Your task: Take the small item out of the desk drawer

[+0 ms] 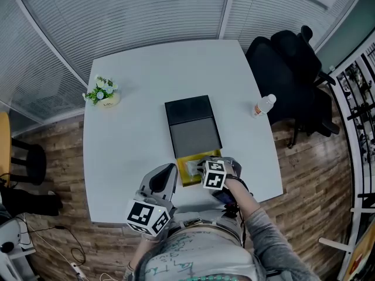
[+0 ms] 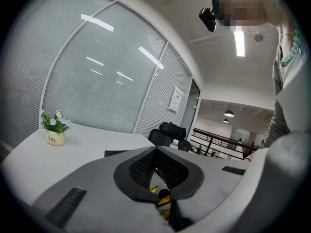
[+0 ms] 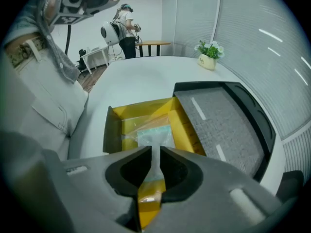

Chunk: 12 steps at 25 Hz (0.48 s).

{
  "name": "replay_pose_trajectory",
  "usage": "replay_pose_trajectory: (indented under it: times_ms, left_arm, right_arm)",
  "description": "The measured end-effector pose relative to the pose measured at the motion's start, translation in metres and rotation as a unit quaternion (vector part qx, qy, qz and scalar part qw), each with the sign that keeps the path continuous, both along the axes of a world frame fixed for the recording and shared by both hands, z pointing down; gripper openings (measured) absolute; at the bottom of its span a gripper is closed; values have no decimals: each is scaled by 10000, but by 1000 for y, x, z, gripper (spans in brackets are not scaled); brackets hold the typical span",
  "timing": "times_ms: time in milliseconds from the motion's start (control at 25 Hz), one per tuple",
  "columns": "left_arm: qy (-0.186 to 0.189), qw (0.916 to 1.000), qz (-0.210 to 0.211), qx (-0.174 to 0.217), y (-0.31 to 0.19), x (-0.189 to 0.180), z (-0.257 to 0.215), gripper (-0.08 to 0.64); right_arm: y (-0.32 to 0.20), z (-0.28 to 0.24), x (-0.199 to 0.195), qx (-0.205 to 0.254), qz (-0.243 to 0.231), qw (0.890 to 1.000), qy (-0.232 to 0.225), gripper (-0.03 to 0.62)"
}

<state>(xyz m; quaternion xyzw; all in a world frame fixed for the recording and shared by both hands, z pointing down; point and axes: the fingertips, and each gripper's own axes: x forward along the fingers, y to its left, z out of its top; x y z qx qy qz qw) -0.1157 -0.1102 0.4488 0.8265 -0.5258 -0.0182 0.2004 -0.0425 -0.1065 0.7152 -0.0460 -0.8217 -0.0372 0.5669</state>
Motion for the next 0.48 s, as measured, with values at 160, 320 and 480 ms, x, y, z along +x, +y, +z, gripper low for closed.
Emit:
replay_pose_trajectory:
  times_ms: [160,320,480]
  left_arm:
    - [14,10000,15,-30,-2,-2,3,-2]
    - [35,10000,39,-58,-3,0,4,-3]
    - [61,9999,73,-79,-2,2,5,-2]
  right_arm:
    - [-3,16,0,77,-40,9998,150,54]
    - [-3,19,1,79,-79,9998,193,19]
    - [-3,20,0,13,-29,9998,179,12]
